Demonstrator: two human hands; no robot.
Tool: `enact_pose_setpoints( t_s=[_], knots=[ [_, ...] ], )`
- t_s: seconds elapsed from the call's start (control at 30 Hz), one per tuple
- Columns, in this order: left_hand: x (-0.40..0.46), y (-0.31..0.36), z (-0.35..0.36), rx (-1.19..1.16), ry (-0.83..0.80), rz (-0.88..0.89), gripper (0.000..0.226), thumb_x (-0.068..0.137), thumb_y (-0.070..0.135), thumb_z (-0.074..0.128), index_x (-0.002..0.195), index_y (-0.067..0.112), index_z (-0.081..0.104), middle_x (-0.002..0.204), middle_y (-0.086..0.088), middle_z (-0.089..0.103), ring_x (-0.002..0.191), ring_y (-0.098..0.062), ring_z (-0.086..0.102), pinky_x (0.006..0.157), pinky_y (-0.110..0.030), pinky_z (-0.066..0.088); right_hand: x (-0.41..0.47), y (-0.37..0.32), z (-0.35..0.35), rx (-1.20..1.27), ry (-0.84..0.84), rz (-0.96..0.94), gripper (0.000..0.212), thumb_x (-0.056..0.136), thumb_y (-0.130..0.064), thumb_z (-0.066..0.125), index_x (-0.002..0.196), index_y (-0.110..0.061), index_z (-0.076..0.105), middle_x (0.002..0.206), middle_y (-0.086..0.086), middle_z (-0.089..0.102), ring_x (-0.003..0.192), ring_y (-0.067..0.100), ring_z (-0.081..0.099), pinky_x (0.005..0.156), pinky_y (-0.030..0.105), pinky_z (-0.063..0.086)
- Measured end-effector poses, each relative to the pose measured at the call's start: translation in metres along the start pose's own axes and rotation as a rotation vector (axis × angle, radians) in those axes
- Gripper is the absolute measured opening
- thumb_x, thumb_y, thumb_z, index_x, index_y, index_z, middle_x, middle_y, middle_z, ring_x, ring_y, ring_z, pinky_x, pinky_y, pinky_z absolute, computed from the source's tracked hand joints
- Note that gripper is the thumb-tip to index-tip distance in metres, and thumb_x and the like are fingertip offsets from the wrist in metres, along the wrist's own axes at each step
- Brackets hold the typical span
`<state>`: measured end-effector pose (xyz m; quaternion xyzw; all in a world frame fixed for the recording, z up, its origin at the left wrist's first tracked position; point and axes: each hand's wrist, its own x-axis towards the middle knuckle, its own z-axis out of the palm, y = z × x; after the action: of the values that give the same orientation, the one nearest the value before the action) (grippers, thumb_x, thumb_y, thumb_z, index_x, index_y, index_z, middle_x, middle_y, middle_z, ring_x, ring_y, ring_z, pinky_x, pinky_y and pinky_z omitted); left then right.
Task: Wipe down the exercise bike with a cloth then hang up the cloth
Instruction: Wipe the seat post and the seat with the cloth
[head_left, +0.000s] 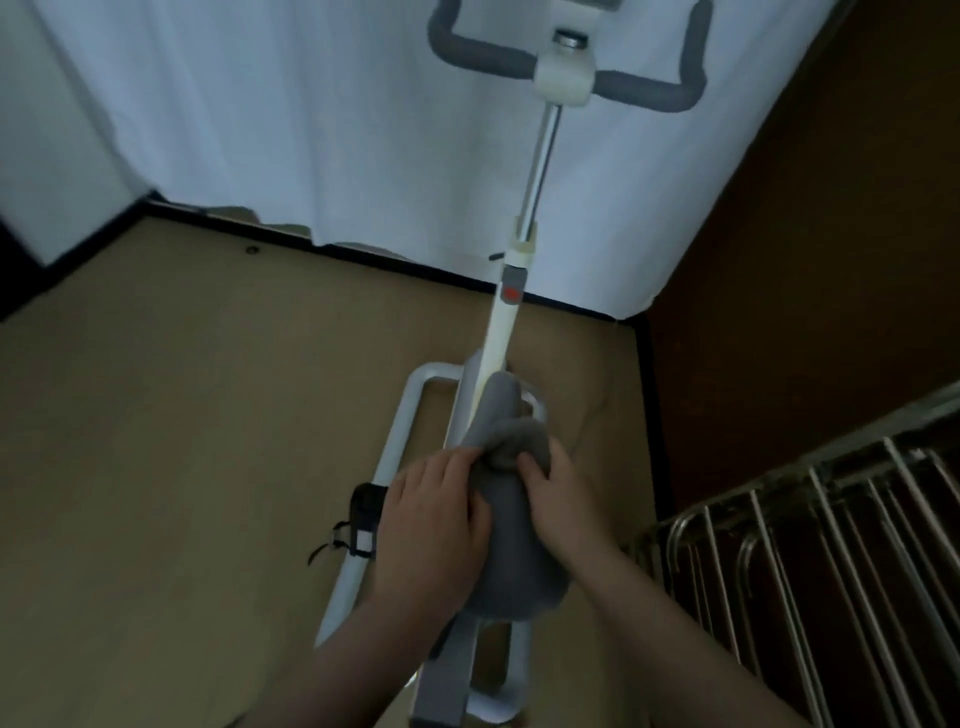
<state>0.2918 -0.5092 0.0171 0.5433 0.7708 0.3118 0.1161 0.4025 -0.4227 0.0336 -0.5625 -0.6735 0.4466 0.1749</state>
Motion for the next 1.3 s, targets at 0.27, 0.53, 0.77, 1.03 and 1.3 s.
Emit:
enact_pose_setpoints(
  t_s=[0.27,0.53,0.77,1.03,1.3],
  knots=[
    [-0.015,-0.003,0.000,-0.290,0.214,-0.305,0.030,0.082,0.042,0.045,0.098,0.026,0.064,0.096,0.014,0.060,0.094,-0.006,0.055,0.082,-0.029,0.049,-0.015,0.014,-0.013,-0.339,-0.164,-0.654,0.044,0.096,-0.027,0.048,0.140,-0.032,0.044,0.142,-0.020,0.042,0.134,-0.001,0.036,0.108,0.023,0.034],
    [-0.021,-0.021,-0.010,-0.408,0.157,-0.216,0.022,0.087,0.036,0.052,0.102,0.028,0.067,0.104,0.017,0.059,0.103,0.002,0.051,0.091,-0.006,0.033,0.015,-0.007,-0.029,-0.536,-0.211,-0.668,0.046,0.093,-0.011,0.054,0.137,-0.024,0.048,0.140,-0.010,0.045,0.129,-0.004,0.034,0.107,0.006,0.022],
    [-0.016,-0.040,-0.019,-0.551,0.048,-0.177,0.015,0.085,0.030,0.060,0.099,0.033,0.065,0.104,0.021,0.058,0.104,0.000,0.052,0.091,-0.013,0.038,0.035,-0.024,-0.026,-0.621,-0.123,-0.613,0.041,0.091,-0.032,0.059,0.129,-0.017,0.053,0.125,-0.001,0.047,0.114,0.014,0.049,0.096,0.028,0.042],
    [0.004,-0.051,-0.022,-0.539,-0.012,-0.076,0.019,0.078,0.033,0.056,0.090,0.024,0.067,0.093,0.013,0.060,0.093,-0.006,0.053,0.083,-0.017,0.040,0.061,-0.058,0.005,-0.831,-0.232,-0.681,0.037,0.085,-0.036,0.064,0.118,-0.022,0.061,0.112,-0.001,0.063,0.105,0.015,0.052,0.090,0.041,0.046],
    [0.005,-0.053,-0.026,-0.554,0.000,-0.054,0.019,0.077,0.031,0.058,0.090,0.022,0.070,0.094,0.011,0.063,0.092,-0.003,0.053,0.083,-0.005,0.035,0.094,-0.085,0.007,-1.054,-0.583,-0.680,0.046,0.081,-0.061,0.047,0.113,-0.033,0.065,0.106,-0.014,0.062,0.116,0.007,0.047,0.115,0.035,0.008]
  ],
)
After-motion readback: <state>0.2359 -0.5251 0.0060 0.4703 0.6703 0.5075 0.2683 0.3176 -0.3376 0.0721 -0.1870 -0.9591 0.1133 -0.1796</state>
